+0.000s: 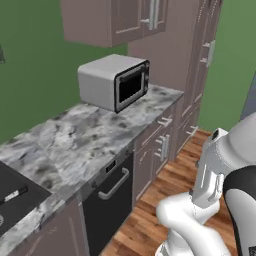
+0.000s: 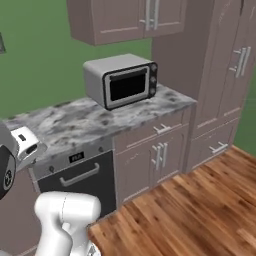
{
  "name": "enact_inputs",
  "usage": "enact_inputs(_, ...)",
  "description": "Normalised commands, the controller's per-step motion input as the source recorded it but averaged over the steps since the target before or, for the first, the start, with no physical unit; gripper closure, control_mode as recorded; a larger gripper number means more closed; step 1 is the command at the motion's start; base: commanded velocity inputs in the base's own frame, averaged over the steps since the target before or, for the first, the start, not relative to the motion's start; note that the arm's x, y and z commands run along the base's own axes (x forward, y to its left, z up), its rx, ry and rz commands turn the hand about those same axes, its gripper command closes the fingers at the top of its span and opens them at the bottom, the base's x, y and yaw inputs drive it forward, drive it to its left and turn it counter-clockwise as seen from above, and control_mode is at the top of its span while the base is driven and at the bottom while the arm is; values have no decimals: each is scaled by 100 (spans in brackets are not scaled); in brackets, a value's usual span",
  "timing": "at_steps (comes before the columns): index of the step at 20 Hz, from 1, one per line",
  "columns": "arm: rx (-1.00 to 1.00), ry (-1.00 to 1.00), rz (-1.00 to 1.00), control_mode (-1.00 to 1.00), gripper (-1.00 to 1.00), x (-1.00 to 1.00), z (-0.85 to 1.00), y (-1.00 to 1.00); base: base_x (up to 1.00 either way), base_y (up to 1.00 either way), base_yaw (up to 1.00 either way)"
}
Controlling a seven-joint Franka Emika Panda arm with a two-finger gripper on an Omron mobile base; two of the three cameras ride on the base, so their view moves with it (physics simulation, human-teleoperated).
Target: Move the pot and pan from the stove into the sink.
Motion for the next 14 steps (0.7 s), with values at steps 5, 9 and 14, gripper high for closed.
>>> enact_inputs(5,0,0,0,100,-100,0,0,0,4,-1,-49)
enact_inputs(9,0,0,0,100,-100,0,0,0,5,-2,-48)
enact_inputs(14,0,0,0,100,-100,0,0,0,6,0,-48)
